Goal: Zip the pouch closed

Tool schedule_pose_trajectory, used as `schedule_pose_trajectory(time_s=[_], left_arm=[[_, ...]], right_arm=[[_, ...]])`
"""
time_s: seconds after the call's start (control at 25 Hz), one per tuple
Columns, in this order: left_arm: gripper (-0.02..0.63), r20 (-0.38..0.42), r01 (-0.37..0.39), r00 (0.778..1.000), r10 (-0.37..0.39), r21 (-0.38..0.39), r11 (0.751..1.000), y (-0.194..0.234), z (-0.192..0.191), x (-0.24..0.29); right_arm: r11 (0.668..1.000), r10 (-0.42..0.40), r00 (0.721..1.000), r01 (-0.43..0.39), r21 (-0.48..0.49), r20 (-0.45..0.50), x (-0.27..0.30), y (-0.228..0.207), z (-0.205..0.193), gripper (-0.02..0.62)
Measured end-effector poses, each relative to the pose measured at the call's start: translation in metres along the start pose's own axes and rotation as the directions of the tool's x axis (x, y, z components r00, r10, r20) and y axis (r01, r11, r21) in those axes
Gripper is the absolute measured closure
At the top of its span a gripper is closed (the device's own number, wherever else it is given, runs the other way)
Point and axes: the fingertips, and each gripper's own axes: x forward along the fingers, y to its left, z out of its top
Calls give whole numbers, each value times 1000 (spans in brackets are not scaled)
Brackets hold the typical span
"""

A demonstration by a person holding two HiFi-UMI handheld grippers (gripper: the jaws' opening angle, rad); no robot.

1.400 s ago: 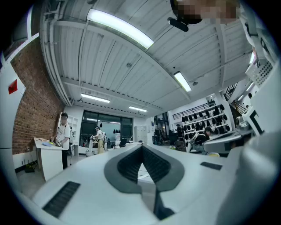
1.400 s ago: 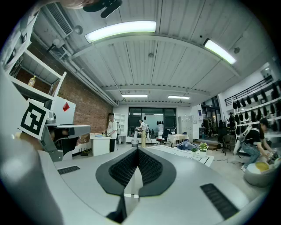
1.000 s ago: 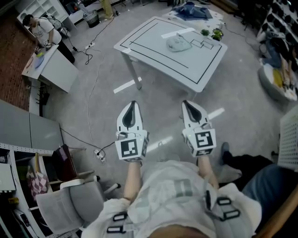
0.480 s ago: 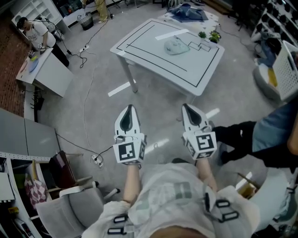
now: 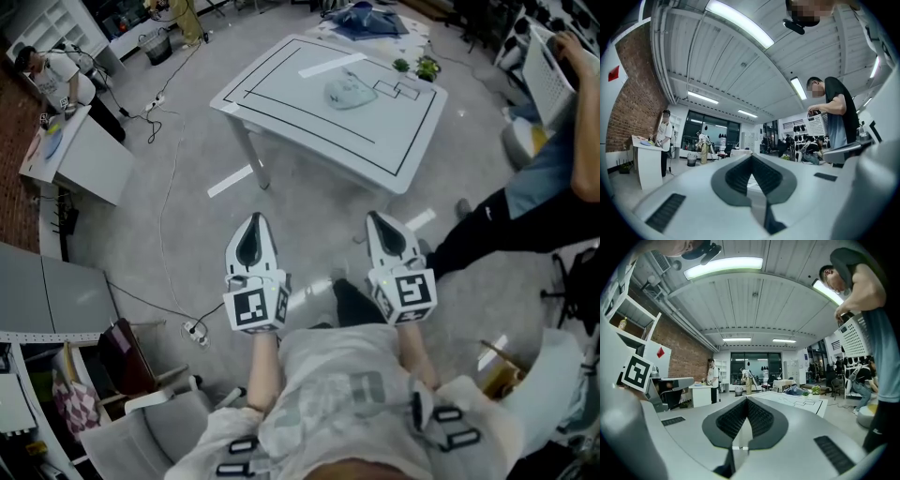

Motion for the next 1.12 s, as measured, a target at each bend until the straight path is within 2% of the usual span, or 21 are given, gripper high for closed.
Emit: schedule_pose_trajectory(time_s=[0.2,0.4,0.56,0.84,0.96,1.12], left_arm=[[600,-5,27,1000,-27,2,1000,2,-13,31],[598,9,47,999,-47,12,999,4,-13,83],[598,28,43,999,-42,-9,999,10,-9,129],[600,31,61,998,-61,-3,998,21,3,259],[598,47,91,995,-91,0,996,20,13,326],[598,84,116,990,-117,14,993,13,23,389]], right_arm=[[999,-16,1000,16,34,-1,26,-15,-10,588],[1000,-20,999,19,21,33,74,-41,0,588],[1000,-27,998,27,7,51,118,-67,8,588],[999,-51,998,51,3,40,221,-132,27,588],[998,-69,996,69,-10,49,268,-169,41,588],[995,-94,994,95,-24,58,316,-207,49,588]])
